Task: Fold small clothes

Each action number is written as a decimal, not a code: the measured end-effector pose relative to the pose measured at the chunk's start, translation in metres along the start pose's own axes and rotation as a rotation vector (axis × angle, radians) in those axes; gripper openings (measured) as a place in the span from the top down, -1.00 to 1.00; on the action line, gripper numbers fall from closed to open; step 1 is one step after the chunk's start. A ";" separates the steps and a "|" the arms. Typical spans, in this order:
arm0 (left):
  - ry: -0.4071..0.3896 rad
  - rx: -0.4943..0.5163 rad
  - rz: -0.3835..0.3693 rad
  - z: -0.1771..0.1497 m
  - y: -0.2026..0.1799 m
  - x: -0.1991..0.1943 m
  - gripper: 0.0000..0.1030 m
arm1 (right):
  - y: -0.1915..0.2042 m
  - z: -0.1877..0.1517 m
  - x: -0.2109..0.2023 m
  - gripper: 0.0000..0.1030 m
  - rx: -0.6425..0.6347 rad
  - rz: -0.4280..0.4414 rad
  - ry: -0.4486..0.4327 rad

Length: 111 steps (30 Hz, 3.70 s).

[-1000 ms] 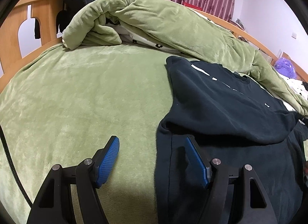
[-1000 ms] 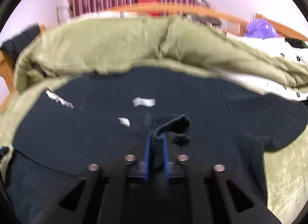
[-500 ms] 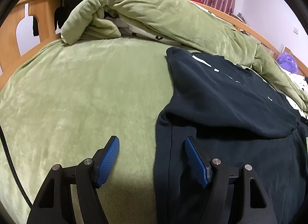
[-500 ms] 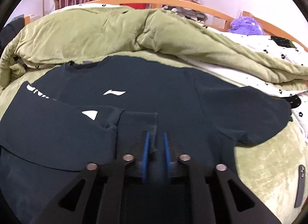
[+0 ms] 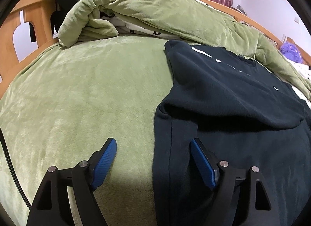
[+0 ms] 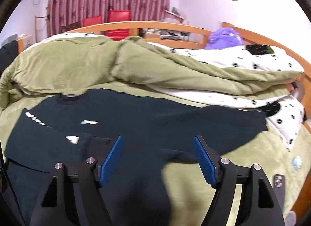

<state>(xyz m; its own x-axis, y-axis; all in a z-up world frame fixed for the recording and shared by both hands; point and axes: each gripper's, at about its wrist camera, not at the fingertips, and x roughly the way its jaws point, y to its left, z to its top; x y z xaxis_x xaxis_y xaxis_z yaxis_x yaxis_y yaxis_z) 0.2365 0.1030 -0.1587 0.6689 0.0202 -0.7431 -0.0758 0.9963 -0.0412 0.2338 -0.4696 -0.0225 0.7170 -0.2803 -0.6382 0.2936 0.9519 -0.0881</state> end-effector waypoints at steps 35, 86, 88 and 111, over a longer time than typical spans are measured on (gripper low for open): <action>0.007 0.021 0.053 -0.002 -0.008 0.004 -0.55 | -0.141 0.000 0.141 0.84 0.193 -0.106 0.013; 0.006 -0.081 -0.056 0.002 0.012 0.005 -0.54 | 0.010 -0.065 0.093 -0.35 0.147 0.135 0.141; 0.011 -0.081 -0.059 0.002 0.011 0.006 -0.54 | 0.009 -0.065 0.103 -0.35 0.172 0.162 0.164; 0.007 -0.111 -0.075 0.002 0.014 0.005 -0.55 | 0.031 0.001 0.094 0.95 0.230 0.175 0.074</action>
<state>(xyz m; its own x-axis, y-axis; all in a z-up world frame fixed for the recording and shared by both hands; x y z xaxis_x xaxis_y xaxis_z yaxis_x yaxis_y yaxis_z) 0.2399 0.1175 -0.1614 0.6709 -0.0549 -0.7395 -0.1071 0.9796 -0.1699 0.3108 -0.4661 -0.0844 0.7238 -0.0964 -0.6833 0.3111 0.9294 0.1984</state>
